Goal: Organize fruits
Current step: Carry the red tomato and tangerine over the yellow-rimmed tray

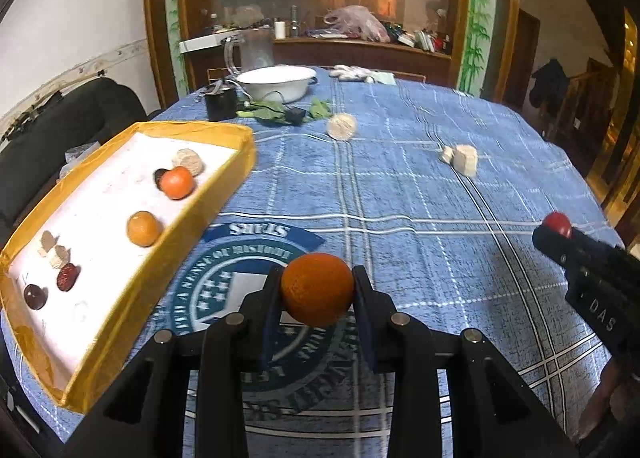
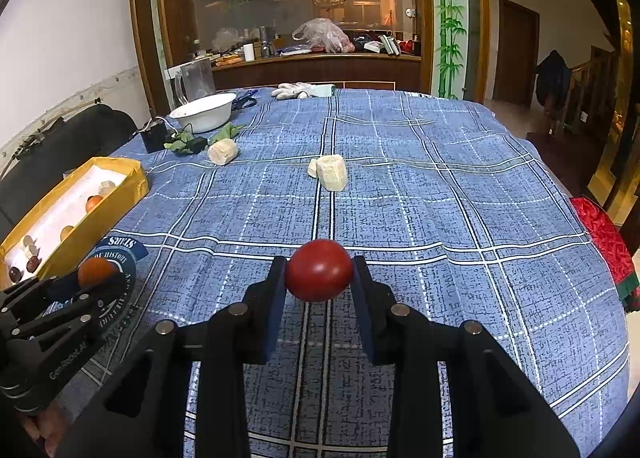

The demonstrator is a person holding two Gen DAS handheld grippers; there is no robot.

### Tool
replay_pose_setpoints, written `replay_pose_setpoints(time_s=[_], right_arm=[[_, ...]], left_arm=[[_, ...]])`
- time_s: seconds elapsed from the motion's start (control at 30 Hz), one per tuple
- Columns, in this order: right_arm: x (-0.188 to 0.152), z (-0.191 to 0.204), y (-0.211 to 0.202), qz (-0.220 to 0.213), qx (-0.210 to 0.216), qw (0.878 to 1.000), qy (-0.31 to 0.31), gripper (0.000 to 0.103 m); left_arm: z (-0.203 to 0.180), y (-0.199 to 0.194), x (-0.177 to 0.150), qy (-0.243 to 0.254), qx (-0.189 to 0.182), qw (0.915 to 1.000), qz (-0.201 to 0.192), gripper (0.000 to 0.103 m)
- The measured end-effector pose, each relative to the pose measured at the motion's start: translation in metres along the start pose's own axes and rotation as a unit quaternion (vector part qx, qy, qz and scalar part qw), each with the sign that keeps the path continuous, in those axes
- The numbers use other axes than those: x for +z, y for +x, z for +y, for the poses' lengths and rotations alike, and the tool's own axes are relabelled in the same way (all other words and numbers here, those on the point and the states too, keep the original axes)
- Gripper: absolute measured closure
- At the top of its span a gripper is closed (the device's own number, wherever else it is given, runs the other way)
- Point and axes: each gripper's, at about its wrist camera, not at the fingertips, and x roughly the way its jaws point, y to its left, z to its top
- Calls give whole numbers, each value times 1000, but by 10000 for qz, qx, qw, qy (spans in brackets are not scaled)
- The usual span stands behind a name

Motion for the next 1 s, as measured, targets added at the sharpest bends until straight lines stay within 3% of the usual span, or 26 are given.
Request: replay_pose_setpoints(time_s=[0.37,0.7,1.0], right_arm=[[7,31,-7,50,288,9987,-420,69],[36,105,-7,-98,1098,9898,-901,69],[60,192,6,-186,1812,9735,-1382,69]], left_arm=[[78,-19,15,-753,471,9957,-249,70],[170,-13,37,-1476,1340,9794,-331,70],[205,16,44,-1540,1754,9722,165,70]])
